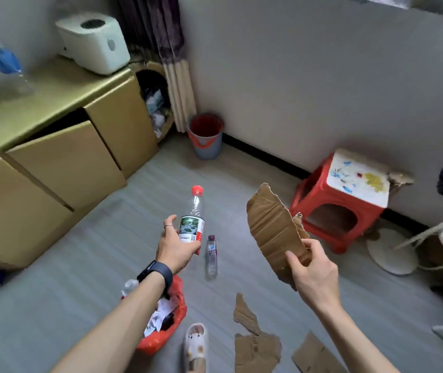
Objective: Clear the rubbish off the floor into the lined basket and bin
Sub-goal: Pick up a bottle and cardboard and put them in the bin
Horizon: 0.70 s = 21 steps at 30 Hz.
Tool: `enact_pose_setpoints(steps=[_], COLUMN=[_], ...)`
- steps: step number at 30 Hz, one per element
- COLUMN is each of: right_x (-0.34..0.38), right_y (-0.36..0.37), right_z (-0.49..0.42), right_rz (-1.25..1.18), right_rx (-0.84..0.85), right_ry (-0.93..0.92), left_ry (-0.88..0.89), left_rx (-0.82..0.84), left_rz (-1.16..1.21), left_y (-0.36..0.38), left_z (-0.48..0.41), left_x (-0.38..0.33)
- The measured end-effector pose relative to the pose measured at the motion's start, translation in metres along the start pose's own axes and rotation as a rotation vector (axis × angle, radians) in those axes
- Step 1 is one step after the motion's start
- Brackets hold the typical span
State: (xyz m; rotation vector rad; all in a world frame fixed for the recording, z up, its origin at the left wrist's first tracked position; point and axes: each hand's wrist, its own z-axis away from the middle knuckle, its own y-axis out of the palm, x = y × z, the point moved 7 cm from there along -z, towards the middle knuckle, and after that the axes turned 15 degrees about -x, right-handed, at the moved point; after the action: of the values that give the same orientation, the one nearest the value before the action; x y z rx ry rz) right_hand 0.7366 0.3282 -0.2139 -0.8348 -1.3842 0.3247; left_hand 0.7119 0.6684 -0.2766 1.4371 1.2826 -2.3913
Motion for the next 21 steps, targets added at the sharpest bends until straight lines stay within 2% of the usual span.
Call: enact_pose_setpoints(steps=[6, 13, 21], right_x=[0.094, 0.158, 0.22], right_y=[0.038, 0.175, 0.264], right_z=[-0.096, -0.224, -0.353], right_rz=[0.037, 0.175, 0.242], right_rx=[0.021, 0.098, 0.161], right_ry=[-0.048, 0.028, 0.077], left_ry=[-0.085, -0.242, -0.476], left_rx=[0.067, 0.154, 0.264], left_rz=[0.092, 0.086, 0.197], left_y=[-0.014, 0.012, 0.031], left_z=[-0.095, -0.279, -0.405], left_x=[-0.068, -0.108, -0.165])
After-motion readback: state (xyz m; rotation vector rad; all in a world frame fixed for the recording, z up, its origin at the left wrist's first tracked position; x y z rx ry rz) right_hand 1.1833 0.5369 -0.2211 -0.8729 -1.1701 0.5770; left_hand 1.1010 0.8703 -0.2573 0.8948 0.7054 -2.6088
